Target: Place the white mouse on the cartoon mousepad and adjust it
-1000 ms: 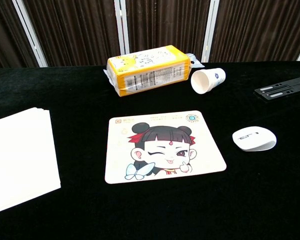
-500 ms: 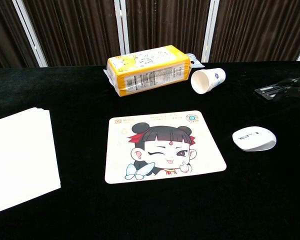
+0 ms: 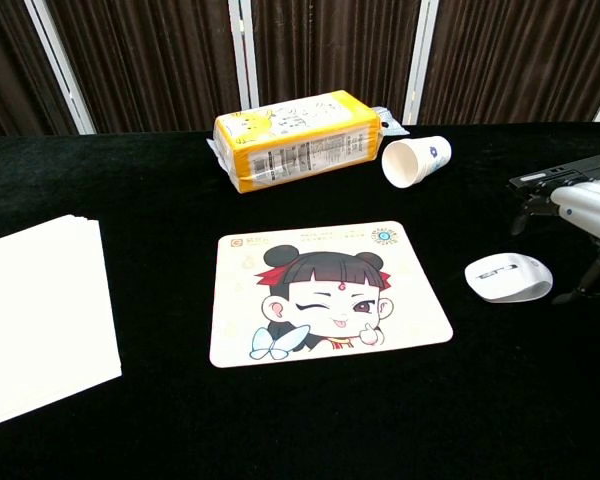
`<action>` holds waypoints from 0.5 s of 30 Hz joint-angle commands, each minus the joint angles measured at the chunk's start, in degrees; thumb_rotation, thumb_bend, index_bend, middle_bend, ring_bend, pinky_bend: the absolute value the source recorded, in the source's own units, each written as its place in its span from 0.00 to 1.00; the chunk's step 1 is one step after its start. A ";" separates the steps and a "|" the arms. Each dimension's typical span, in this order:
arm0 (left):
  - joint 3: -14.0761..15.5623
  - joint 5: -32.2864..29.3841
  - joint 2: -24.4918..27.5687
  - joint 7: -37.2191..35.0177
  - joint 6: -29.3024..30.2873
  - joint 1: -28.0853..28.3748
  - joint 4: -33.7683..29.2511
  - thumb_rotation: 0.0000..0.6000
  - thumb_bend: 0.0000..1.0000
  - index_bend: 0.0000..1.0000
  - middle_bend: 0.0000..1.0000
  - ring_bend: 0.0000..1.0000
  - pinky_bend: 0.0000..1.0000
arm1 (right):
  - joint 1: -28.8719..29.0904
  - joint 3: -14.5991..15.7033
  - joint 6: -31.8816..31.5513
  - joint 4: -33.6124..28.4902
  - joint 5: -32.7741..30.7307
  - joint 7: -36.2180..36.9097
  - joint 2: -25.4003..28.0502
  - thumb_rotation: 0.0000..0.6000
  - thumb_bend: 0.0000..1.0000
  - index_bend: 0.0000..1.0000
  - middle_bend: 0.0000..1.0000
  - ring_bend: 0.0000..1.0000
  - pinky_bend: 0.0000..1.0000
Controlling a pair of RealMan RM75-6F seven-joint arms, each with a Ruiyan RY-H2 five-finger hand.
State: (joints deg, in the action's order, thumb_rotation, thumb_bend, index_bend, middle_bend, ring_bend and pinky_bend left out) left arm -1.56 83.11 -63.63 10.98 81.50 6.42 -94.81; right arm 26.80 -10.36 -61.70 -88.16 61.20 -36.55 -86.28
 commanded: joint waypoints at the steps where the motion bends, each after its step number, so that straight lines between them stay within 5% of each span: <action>1: -0.01 -0.12 -0.01 0.07 -0.09 0.03 -0.07 1.00 0.20 0.00 0.00 0.00 0.00 | 0.77 -0.07 0.43 0.86 -0.70 0.27 -1.04 1.00 0.13 0.26 0.03 0.00 0.00; 15: 0.12 -0.41 0.16 0.09 -0.52 0.13 -0.44 1.00 0.20 0.00 0.00 0.00 0.00 | 4.25 0.18 3.03 3.09 -5.98 -2.53 -2.14 1.00 0.17 0.26 0.03 0.00 0.00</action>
State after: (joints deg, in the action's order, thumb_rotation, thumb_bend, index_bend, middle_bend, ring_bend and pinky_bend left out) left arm -1.44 82.70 -63.47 11.06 80.98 6.55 -95.25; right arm 30.88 -10.23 -58.83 -85.28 55.47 -38.93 -88.29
